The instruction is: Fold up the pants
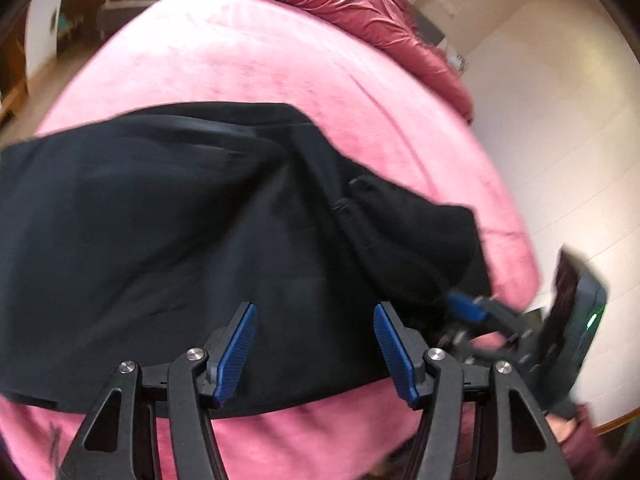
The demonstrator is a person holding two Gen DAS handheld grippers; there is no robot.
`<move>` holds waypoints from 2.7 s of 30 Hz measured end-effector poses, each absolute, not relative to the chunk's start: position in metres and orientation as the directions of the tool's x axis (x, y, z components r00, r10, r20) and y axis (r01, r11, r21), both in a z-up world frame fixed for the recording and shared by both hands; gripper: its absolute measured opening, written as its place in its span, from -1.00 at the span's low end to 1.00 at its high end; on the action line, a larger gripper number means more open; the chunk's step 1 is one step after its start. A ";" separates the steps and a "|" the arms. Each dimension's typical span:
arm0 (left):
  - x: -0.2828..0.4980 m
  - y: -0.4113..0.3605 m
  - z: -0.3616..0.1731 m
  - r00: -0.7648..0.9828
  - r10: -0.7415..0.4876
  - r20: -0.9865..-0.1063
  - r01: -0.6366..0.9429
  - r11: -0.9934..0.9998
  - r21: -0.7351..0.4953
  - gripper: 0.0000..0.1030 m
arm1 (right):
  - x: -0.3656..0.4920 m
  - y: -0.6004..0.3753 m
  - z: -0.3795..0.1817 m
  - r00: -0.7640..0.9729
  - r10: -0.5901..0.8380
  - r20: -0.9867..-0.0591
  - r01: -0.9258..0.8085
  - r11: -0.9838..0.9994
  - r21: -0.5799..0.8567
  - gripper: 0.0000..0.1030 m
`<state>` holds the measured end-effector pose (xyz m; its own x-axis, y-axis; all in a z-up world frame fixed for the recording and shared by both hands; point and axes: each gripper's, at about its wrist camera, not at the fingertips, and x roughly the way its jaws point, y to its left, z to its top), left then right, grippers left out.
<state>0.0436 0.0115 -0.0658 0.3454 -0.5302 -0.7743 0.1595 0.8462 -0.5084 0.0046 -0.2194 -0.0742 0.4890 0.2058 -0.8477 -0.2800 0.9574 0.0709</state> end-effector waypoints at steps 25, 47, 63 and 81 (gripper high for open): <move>0.049 -0.059 -0.100 0.235 -0.457 -0.858 0.268 0.879 -0.395 -0.30 | -0.025 -0.288 -0.094 0.443 0.072 -0.894 -0.097 0.995 0.032 0.26; -0.009 0.017 -0.020 0.585 -0.076 -0.808 0.123 0.992 -0.004 -0.12 | 0.009 -0.205 -0.064 0.504 0.131 -0.854 -0.209 0.978 0.026 0.30; -0.012 0.046 -0.017 0.608 -0.008 -0.794 0.035 0.999 0.017 -0.11 | 0.042 -0.159 -0.089 0.444 0.192 -0.875 -0.234 0.968 0.094 0.31; 0.008 0.215 -0.030 0.524 -0.099 -0.846 -0.200 0.951 -0.236 -0.11 | 0.029 -0.147 -0.091 0.459 0.166 -0.873 -0.247 0.968 0.054 0.32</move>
